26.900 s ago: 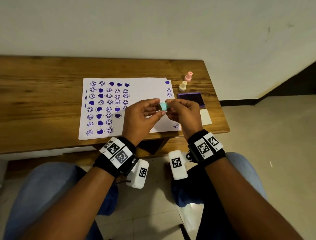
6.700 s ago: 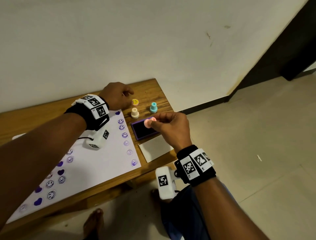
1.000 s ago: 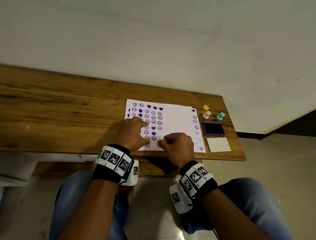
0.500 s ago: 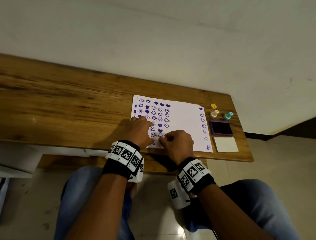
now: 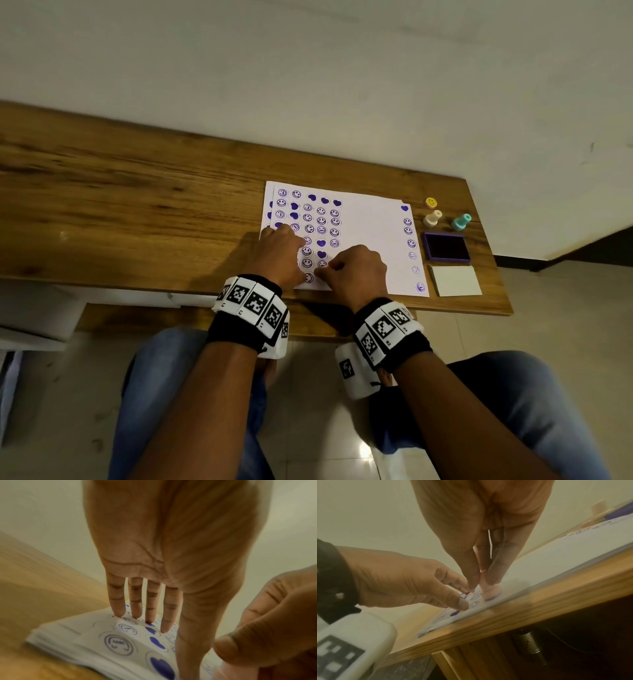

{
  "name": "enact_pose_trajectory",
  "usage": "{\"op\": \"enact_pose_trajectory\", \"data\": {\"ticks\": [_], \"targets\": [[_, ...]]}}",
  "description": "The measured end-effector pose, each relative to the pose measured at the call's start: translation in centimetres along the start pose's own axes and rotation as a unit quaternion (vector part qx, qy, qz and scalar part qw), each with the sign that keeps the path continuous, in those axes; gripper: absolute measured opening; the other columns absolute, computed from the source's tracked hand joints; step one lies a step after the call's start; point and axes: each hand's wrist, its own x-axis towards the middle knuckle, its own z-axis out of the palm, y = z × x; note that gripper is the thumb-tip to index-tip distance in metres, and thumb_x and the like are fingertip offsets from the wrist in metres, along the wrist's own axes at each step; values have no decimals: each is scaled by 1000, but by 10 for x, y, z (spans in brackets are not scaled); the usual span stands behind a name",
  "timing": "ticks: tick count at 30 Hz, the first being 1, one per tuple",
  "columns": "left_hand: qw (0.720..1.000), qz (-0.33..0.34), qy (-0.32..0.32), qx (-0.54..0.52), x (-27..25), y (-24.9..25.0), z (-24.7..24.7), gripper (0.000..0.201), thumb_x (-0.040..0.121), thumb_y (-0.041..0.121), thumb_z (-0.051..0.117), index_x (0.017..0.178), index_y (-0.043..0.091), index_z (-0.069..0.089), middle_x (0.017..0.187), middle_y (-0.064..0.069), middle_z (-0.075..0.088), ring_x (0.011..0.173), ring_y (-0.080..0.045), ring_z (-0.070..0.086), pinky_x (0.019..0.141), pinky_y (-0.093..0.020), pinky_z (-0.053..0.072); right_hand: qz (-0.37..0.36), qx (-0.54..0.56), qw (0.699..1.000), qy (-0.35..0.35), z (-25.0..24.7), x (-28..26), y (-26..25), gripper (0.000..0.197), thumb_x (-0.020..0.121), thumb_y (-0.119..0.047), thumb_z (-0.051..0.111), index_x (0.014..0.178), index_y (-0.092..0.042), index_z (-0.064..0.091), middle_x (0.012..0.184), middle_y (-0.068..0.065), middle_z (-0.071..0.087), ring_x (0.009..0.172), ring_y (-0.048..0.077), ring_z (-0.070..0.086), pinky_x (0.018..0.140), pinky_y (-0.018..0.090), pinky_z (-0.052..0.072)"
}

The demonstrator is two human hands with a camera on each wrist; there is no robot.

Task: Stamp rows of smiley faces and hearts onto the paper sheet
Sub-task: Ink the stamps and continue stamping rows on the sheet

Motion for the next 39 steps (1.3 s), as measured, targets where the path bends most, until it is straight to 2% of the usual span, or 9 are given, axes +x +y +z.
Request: {"op": "enact_pose_trajectory", "data": {"ticks": [7,12,15,20,22,24,28,34,39], "targets": [[1000,-11,1,2,7,4,4,68,76,39,77,137,23,50,139,-3,45,128,-26,39,104,-32,31,8,19,1000,-12,-1,7,8,29,84,-38,78,88,-9,79,86,5,73,77,17,60,69,27,41],[1000,-19,2,6,8,4,7,71,75,37,79,138,24,50,139,-3,44,128,-27,40,103,-34,34,13,32,999,-9,0,8,8,28,82,-37,80,82,-9,78,73,2,66,71,16,56,55,21,32],[1000,-23,11,12,7,4,7,72,74,37,80,138,24,50,140,-3,45,128,-26,41,104,-34,35,26,37,999,-6,4,8,6,28,80,-37,82,84,-10,78,80,3,71,76,18,62,66,24,39],[1000,-19,21,9,1,5,7,70,73,37,80,136,25,52,139,0,47,127,-24,43,104,-35,35,36,28,999,-29,-1,8,2,34,75,-40,85,85,-9,75,86,7,74,85,23,70,69,28,49],[1000,-21,22,6,3,1,10,70,73,39,80,135,26,52,137,0,48,126,-24,44,104,-36,36,56,66,996,-30,-5,13,4,34,73,-43,86,82,-11,78,80,4,76,82,20,72,76,31,57],[1000,-17,26,-1,2,3,10,68,73,40,79,135,27,53,136,1,48,125,-23,45,105,-36,36,75,141,987,12,-18,8,10,31,74,-45,85,75,-14,80,69,-1,76,73,15,73,78,33,60],[1000,-15,25,-8,4,0,10,67,74,37,78,135,29,52,138,0,47,126,-24,44,107,-36,34,75,244,965,61,-47,4,21,24,75,-40,85,68,-18,80,62,-6,75,61,8,73,83,38,61],[999,-19,22,-26,7,-1,12,68,74,30,79,136,28,51,137,1,48,125,-24,44,105,-36,36,70,204,972,96,-63,-4,43,21,81,-37,81,75,-17,81,67,-5,75,65,10,74,81,38,61],[999,-19,26,-31,8,-2,14,70,73,30,81,136,28,51,137,-1,48,126,-25,44,107,-36,34,90,182,975,84,-49,-15,64,21,81,-38,81,81,-17,81,68,-6,74,70,9,72,77,30,57]]}}
